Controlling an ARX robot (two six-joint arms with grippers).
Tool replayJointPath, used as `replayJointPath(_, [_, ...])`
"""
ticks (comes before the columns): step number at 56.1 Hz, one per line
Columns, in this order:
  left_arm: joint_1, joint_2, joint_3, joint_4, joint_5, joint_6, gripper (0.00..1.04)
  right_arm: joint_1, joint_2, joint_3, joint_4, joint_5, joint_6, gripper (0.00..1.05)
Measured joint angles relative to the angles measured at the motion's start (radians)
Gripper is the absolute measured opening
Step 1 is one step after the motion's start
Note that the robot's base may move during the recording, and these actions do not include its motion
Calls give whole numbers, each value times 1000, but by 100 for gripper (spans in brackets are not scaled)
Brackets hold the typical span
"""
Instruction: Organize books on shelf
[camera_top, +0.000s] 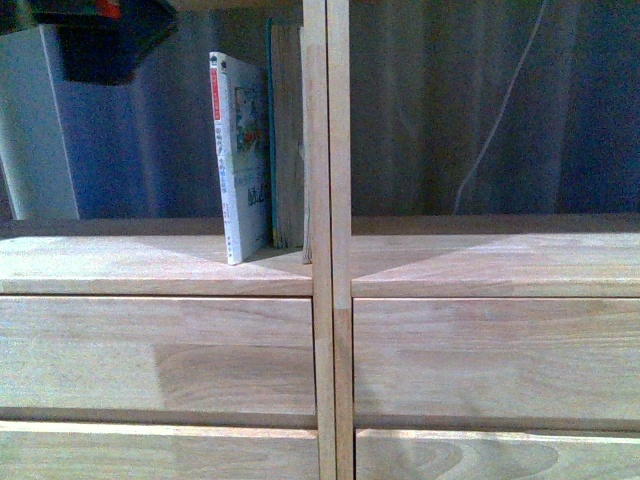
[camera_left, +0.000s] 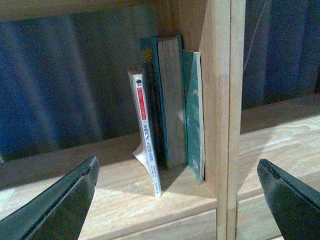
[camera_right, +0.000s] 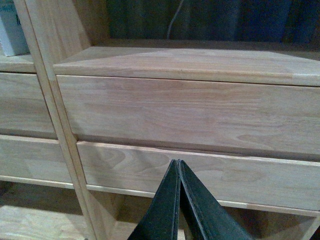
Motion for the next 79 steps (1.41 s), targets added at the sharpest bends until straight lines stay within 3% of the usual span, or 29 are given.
replayJointPath(17, [87, -349, -223, -161, 73, -54, 97, 0, 0, 0, 0, 0, 0, 3])
replayJointPath(21, [75, -434, -249, -292, -141, -95, 85, 0, 0, 0, 0, 0, 0, 3])
replayJointPath(25, [101, -531, -322, -358, -234, -115, 74, 0, 0, 0, 0, 0, 0, 3])
replayJointPath(32, [168, -713, -477, -399, -210, -133, 53, 0, 0, 0, 0, 0, 0, 3])
replayJointPath(38, [277, -781, -542, -389, -95, -137, 32, 0, 0, 0, 0, 0, 0, 3])
replayJointPath(47, [295, -834, -612, -376, -84, -141, 2, 0, 0, 0, 0, 0, 0, 3])
replayJointPath(67, [296, -922, -695, -375, -83, -143, 3, 0, 0, 0, 0, 0, 0, 3])
replayJointPath(72, [296, -1010, -706, -475, -83, -143, 3, 0, 0, 0, 0, 0, 0, 3])
replayJointPath(79, [296, -1065, -716, -490, -84, -143, 3, 0, 0, 0, 0, 0, 0, 3])
